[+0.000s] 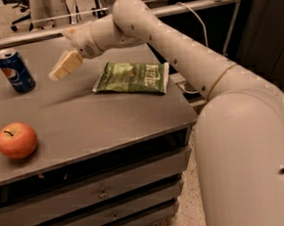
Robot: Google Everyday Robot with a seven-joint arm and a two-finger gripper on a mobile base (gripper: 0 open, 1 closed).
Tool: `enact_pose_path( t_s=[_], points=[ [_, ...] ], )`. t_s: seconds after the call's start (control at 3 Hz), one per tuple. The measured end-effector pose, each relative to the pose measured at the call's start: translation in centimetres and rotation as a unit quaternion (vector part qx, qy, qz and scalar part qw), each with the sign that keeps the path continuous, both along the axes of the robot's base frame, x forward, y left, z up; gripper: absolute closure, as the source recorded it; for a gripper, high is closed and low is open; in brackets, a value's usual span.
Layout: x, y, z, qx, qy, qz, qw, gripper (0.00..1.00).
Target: Knock pepsi can over
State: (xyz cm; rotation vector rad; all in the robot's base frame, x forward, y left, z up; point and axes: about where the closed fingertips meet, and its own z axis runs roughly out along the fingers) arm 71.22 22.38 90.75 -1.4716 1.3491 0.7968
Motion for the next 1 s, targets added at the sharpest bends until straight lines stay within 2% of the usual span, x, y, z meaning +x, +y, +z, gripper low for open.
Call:
enact_pose_path(
  t_s=[0.33, 0.67, 1.0],
  points=[
    [0.6, 5.3, -1.4, 0.020, 0.021, 0.024, 0.9993, 0.00],
    [-0.3, 9.8, -2.4, 0.036, 0.042, 0.054, 0.9970, 0.00],
    [-1.4, 12.6, -2.8, 0.047, 0.062, 0.080, 0.9938, 0.17]
  ],
)
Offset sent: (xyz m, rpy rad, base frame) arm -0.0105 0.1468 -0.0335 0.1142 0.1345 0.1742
